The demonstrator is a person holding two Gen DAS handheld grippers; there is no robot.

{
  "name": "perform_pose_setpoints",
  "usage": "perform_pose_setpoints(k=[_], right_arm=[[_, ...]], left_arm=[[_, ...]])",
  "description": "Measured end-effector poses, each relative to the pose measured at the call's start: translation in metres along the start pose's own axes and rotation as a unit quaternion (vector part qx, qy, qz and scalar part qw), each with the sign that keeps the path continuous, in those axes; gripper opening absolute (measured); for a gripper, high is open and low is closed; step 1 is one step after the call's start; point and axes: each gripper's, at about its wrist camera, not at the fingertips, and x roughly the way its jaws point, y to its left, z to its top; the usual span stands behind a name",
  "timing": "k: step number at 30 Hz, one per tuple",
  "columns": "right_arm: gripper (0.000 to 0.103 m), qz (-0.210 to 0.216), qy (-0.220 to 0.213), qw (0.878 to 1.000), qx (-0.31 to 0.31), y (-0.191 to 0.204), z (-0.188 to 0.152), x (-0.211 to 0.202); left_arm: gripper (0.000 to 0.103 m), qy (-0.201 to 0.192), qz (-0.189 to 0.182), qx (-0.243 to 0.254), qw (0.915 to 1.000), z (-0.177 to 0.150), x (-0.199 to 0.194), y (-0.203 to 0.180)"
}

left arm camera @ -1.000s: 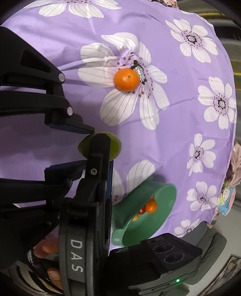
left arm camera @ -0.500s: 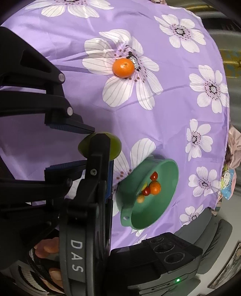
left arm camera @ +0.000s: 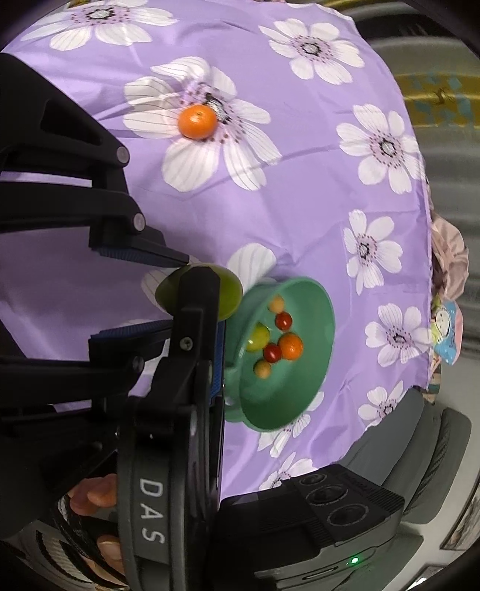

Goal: Organize fruits
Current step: 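Carry the green fruit in the right gripper over the green bowl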

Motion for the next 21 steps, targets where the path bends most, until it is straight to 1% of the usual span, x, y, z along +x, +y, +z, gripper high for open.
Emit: perform_pose_setpoints(k=[12, 21], right_arm=[[0.039, -0.023, -0.055, 0.998, 0.024, -0.034, 0.018, -0.036], [0.039, -0.035, -0.071, 0.996, 0.043, -0.061, 0.022, -0.049]], left_arm=[[0.028, -0.001, -0.038, 0.042, 0.9984, 0.038, 0.024, -0.032], [0.028, 0.011, -0.053, 0.056, 0.9970, 0.054, 0.048, -0.047]])
